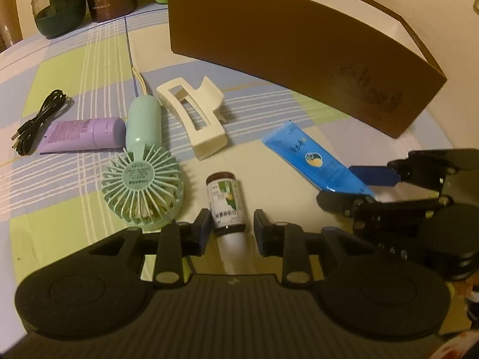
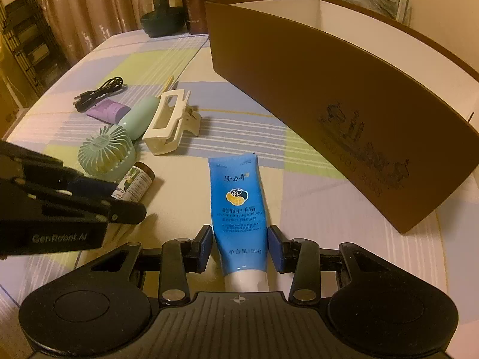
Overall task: Organize rigid objects
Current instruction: 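Carry the brown bottle and blue tube into the brown box and lower them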
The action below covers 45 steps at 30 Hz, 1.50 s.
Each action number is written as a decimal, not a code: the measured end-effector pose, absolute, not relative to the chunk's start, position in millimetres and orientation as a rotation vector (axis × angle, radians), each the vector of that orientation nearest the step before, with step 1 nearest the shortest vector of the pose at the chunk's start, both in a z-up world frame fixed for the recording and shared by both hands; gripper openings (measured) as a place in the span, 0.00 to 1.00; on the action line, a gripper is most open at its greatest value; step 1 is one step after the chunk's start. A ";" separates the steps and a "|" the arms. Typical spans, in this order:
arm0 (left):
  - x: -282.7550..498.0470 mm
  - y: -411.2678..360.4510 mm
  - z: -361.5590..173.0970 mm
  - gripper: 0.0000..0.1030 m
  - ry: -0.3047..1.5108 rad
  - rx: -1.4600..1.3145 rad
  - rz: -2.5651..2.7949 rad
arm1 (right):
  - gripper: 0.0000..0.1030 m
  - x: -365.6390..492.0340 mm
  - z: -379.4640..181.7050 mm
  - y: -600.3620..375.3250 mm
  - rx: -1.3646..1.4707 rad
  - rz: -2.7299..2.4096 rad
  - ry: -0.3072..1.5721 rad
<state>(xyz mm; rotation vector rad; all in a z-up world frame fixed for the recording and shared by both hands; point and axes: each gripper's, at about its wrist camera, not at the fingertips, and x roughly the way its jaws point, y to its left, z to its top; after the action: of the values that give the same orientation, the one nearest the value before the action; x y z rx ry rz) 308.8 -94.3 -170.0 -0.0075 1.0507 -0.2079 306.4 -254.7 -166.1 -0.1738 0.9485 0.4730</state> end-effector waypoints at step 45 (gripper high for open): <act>369.8 -116.9 -38.6 0.20 0.814 0.043 -0.254 | 0.36 353.4 -34.6 -286.4 0.120 0.424 0.764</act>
<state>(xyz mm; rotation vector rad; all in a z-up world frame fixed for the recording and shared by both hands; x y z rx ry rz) 369.8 -116.9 -38.6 0.0434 0.8140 -0.2544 353.4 -286.4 -34.6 0.1203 0.7639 0.4236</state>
